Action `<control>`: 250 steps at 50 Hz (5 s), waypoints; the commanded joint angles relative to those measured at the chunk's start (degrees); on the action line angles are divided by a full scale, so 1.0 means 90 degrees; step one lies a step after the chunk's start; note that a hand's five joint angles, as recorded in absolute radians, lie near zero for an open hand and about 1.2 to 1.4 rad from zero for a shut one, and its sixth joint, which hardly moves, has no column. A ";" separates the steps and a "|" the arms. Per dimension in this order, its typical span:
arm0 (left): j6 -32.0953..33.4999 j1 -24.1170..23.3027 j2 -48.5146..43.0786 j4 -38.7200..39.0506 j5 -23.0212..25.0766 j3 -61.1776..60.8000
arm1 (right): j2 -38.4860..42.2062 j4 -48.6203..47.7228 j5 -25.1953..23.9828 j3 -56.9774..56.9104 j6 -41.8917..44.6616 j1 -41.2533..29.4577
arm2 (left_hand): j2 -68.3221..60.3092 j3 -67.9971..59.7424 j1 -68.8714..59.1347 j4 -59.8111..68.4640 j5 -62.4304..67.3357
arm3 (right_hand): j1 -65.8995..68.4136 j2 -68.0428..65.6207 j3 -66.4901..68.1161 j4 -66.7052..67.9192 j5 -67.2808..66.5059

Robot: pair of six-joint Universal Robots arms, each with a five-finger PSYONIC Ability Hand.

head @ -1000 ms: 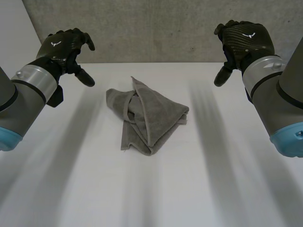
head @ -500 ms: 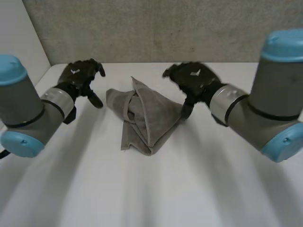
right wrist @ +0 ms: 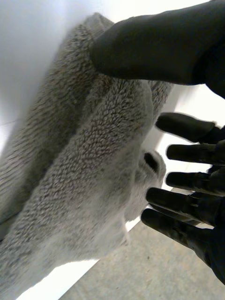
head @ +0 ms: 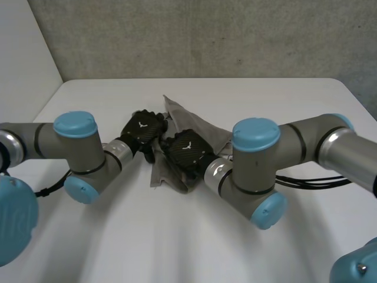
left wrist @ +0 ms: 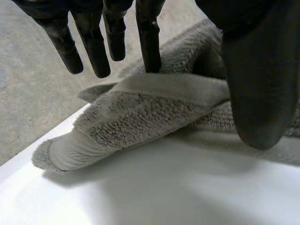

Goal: Fold the towel.

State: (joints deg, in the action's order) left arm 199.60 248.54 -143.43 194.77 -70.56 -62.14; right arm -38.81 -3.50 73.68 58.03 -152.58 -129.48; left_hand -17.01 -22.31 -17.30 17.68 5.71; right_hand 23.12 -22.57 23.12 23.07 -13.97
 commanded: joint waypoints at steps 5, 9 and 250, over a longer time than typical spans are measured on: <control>0.0371 -0.0037 -0.0558 -0.0030 -0.0021 0.0634 | 0.0377 -0.0119 0.0425 -0.0373 0.0722 -0.0126 | -0.1838 -0.1249 -0.1805 0.1763 0.1982 | 0.5008 -0.5069 0.5008 0.5014 -0.4914; 0.0381 -0.0047 -0.0509 -0.0011 -0.0030 0.0634 | 0.0191 -0.0109 0.0621 -0.0364 0.0713 -0.0028 | -0.2942 -0.2353 -0.2909 0.2867 0.3086 | 0.6320 -0.6381 0.6320 0.6326 -0.6225; -0.3399 0.0012 0.2851 0.1033 -0.0860 -0.3516 | -0.3422 0.0692 -0.0677 0.3211 -0.0869 0.2130 | -0.1041 -0.0452 -0.1008 0.0966 0.1185 | 0.6320 -0.6381 0.6320 0.6326 -0.6225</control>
State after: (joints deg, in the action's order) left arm 169.34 248.82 -116.09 200.98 -77.84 -94.29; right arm -69.86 2.75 67.51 86.68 -160.48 -110.25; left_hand -29.94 -30.35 -29.08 30.16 18.06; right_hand 74.99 -74.89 76.06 76.40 -65.41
